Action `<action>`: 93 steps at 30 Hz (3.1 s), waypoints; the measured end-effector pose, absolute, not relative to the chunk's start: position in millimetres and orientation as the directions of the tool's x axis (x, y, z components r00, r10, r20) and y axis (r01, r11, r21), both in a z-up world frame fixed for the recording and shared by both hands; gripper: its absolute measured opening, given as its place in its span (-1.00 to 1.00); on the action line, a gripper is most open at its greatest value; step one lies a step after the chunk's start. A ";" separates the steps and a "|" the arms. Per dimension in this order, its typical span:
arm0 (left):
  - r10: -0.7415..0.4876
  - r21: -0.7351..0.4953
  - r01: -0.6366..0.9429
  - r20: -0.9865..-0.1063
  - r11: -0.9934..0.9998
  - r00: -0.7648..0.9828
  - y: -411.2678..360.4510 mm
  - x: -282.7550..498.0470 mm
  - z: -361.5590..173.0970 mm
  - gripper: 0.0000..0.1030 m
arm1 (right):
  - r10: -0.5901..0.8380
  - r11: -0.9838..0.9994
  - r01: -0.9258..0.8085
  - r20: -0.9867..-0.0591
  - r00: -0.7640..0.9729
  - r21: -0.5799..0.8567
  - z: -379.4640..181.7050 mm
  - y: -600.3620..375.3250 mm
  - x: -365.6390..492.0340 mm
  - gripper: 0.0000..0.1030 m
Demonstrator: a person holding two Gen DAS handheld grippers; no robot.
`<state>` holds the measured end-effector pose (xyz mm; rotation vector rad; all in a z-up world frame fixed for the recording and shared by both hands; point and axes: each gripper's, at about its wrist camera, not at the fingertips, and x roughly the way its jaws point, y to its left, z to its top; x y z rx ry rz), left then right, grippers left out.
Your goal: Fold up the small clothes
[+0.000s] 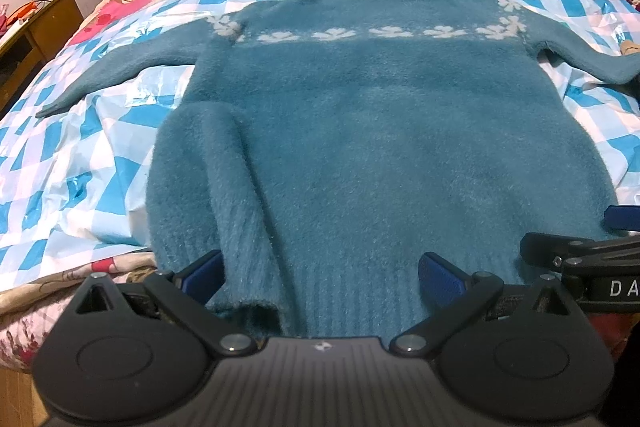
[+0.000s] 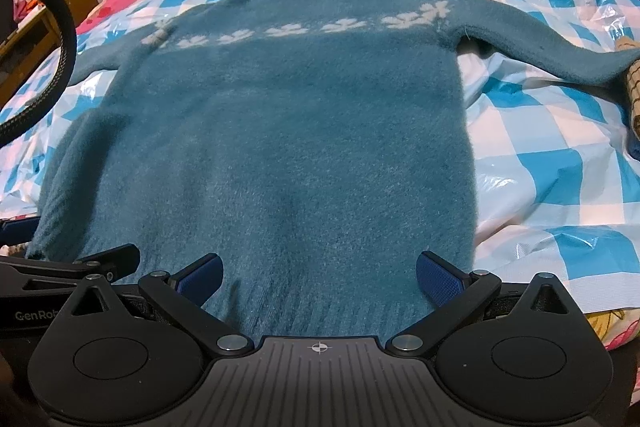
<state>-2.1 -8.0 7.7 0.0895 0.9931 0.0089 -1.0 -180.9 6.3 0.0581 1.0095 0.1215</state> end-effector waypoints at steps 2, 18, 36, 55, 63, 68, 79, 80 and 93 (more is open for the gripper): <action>0.046 0.077 0.034 -0.837 0.996 0.546 -8.3 -1.5 8.1 1.00 | 0.130 0.991 -0.075 -0.840 0.527 0.107 6.6 -181.3 -0.5 1.00; 0.020 0.081 0.091 -0.844 0.993 0.537 -16.5 16.3 14.7 1.00 | 0.169 0.984 -0.052 -0.822 0.543 0.168 13.3 -194.8 11.3 0.99; -0.135 0.038 0.269 -0.793 0.962 0.595 -93.1 92.6 36.8 1.00 | -0.018 0.952 0.241 -0.751 0.660 0.189 28.9 -320.2 78.6 0.96; -0.270 -0.035 0.402 -0.793 0.915 0.546 -188.5 149.1 22.6 1.00 | -0.278 0.625 0.686 -0.715 0.641 0.372 -15.0 -466.6 152.7 0.83; -0.249 -0.042 0.377 -0.818 0.925 0.519 -176.1 148.3 10.3 1.00 | -0.181 0.594 0.633 -0.684 0.707 0.497 -17.5 -477.3 162.7 -0.38; -0.236 -0.058 0.342 -0.828 0.938 0.508 -158.5 148.4 4.8 1.00 | -0.135 0.597 0.572 -0.633 0.763 0.563 -4.4 -475.1 153.8 -0.71; -0.220 -0.090 0.251 -0.803 0.964 0.555 -102.2 145.9 12.4 1.00 | 0.032 0.790 0.239 -0.427 0.904 0.565 75.6 -394.4 190.7 -0.90; -0.211 -0.089 0.236 -0.799 0.968 0.563 -93.5 145.1 13.2 1.00 | 0.085 0.813 0.174 -0.410 0.908 0.556 82.0 -372.9 196.6 -0.91; -0.182 -0.092 0.179 -0.787 0.979 0.590 -50.0 142.7 4.5 1.00 | -0.130 0.795 0.477 -0.663 0.738 0.375 16.6 -370.3 165.3 -0.74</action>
